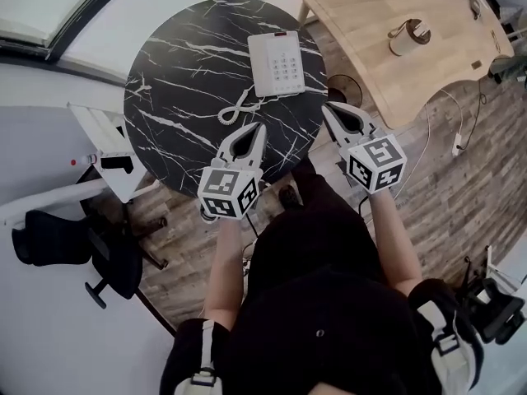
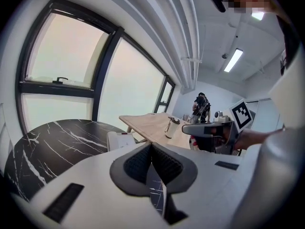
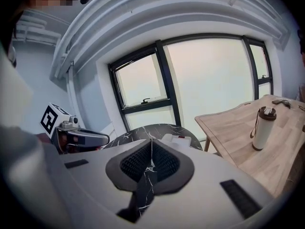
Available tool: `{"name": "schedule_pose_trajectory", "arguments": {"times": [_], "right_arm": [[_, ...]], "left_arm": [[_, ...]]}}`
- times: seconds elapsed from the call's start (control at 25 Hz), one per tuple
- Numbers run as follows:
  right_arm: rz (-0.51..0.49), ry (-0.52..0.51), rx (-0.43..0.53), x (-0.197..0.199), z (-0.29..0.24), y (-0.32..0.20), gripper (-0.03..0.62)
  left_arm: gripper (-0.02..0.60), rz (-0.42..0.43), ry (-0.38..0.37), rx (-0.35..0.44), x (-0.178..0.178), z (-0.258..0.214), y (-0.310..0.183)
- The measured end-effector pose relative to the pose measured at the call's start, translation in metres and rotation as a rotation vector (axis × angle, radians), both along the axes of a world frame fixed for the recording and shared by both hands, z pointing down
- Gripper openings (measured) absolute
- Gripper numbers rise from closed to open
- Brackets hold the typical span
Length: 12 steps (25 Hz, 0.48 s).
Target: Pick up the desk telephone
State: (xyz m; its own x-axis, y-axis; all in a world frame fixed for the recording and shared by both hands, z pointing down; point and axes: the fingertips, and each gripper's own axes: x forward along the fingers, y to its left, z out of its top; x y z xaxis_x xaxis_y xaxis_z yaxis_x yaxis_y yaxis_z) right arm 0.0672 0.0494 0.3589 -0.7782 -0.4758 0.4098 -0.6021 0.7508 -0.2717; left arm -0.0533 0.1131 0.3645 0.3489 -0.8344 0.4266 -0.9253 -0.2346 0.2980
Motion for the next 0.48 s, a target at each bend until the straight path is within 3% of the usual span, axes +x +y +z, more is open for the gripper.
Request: {"name": "schedule_pose_trajectory", "arguments": {"times": [0.48], "right_arm": [[-0.053,0.077,-0.148,-0.016,0.050,-0.080,0.032]], "left_arm": [[0.015,-0.046,0.025,-0.103,-0.018,0.030,-0.075]]}}
